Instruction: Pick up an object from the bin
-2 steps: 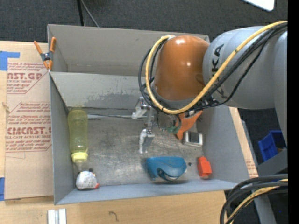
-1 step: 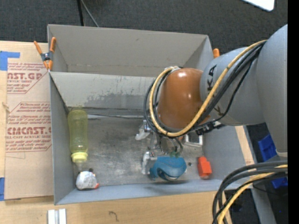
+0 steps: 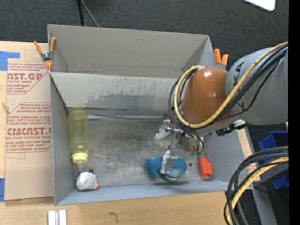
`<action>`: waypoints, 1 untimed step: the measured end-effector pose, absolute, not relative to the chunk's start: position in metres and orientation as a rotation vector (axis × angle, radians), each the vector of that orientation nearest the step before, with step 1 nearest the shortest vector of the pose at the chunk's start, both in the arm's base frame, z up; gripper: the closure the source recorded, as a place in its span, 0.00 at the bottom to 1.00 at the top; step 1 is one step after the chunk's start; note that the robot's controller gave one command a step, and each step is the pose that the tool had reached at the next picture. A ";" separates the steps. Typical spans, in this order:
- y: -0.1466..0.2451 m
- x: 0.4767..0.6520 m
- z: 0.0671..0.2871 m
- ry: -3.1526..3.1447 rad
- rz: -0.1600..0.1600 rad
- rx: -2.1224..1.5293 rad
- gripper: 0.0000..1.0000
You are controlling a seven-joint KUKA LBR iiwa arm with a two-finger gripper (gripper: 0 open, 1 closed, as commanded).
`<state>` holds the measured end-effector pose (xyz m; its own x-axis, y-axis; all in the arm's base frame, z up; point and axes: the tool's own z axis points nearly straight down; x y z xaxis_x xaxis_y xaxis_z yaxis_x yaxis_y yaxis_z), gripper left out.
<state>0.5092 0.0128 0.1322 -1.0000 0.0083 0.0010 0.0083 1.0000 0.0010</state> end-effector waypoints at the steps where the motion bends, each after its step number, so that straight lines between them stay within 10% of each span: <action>1: 0.003 0.504 0.098 -3.118 -0.004 0.150 0.00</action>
Offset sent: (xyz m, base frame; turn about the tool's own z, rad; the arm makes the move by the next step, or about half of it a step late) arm -0.0169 -0.0421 -0.0622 -0.3846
